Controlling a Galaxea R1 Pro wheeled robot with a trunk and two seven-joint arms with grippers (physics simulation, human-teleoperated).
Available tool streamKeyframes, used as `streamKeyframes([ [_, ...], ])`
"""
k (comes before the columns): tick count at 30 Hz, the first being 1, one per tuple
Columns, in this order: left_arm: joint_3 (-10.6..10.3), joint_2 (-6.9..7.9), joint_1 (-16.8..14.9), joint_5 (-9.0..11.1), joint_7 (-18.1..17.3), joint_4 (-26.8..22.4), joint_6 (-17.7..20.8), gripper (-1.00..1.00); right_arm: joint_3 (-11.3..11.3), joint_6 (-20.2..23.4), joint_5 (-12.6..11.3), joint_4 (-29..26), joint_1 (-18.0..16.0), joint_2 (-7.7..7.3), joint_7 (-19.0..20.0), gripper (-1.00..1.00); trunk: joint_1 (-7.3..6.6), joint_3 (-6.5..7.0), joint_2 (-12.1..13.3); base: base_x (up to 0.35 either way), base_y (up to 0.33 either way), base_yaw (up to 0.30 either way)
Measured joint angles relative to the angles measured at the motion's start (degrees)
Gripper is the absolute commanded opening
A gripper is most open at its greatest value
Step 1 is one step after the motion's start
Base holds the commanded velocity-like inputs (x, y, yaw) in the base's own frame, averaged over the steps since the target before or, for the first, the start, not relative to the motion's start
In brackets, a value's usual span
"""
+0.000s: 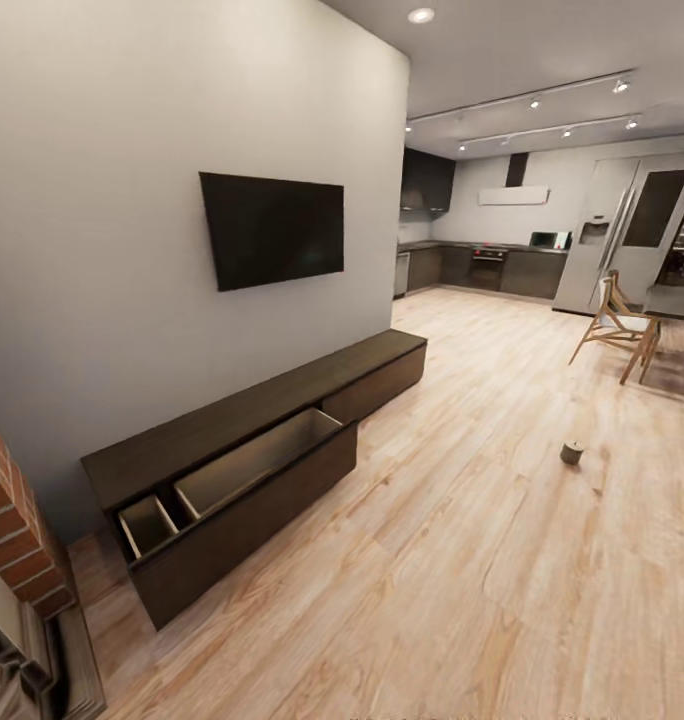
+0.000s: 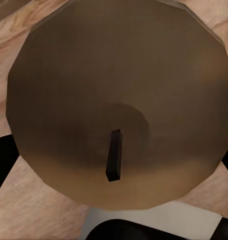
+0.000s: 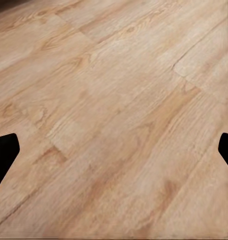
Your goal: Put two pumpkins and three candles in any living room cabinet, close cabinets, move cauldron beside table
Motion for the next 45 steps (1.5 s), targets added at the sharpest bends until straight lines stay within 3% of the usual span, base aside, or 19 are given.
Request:
streamKeyframes([
  [9,0.02,0.0,0.0,0.0,-0.04,0.0,-0.01,-1.0,0.04,0.39,0.07,0.0,0.0,0.0,0.0,1.0,-0.01,-0.67,0.0,0.033,-0.032,-0.182],
  [23,0.03,0.0,0.0,0.0,-0.13,0.0,0.08,-1.0,0.04,0.43,0.12,0.0,0.0,0.0,0.01,1.0,-0.02,-1.57,0.0,0.211,-0.19,-0.21],
  [45,0.04,0.0,0.0,-0.04,-0.09,0.27,3.5,-1.0,-0.2,0.4,-0.24,0.0,0.0,-0.08,-0.05,1.0,-0.03,-1.68,0.0,0.248,-0.191,-0.285],
])
